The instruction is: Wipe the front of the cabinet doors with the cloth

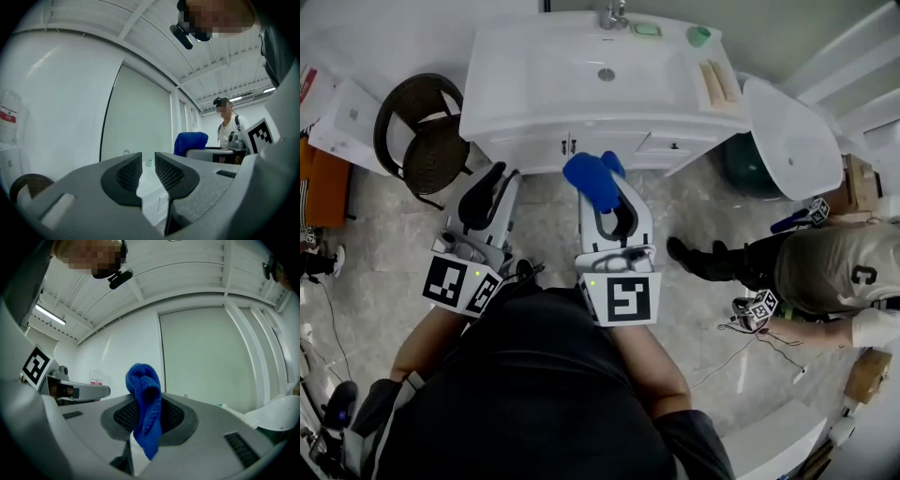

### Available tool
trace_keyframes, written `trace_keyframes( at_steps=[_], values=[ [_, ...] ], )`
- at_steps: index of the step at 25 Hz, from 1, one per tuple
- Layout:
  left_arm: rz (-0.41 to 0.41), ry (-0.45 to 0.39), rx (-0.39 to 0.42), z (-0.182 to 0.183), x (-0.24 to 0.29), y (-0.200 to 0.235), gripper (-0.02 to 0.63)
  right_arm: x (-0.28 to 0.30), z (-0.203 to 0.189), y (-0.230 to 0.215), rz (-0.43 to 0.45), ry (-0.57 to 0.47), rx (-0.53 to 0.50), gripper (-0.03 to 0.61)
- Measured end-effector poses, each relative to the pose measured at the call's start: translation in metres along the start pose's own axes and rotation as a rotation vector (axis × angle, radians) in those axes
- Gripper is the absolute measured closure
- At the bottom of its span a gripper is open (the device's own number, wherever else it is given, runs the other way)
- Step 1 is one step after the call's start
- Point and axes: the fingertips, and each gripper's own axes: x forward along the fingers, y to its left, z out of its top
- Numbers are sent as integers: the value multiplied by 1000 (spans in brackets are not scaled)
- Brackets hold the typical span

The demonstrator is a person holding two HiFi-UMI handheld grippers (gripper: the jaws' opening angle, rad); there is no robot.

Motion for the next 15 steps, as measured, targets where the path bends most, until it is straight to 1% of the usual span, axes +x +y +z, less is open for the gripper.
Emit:
trace_keyframes(
  at_steps=[6, 10, 15],
  values=[
    [14, 11, -12, -4, 18, -6, 526, 6, 0, -14, 48, -1, -4, 499],
    [20, 8, -10, -4, 29, -4, 526, 15, -2, -24, 55, 1, 2, 499],
    [21, 3, -14, -3, 34, 0, 526, 20, 1, -25, 59, -2, -2, 499]
  ],
)
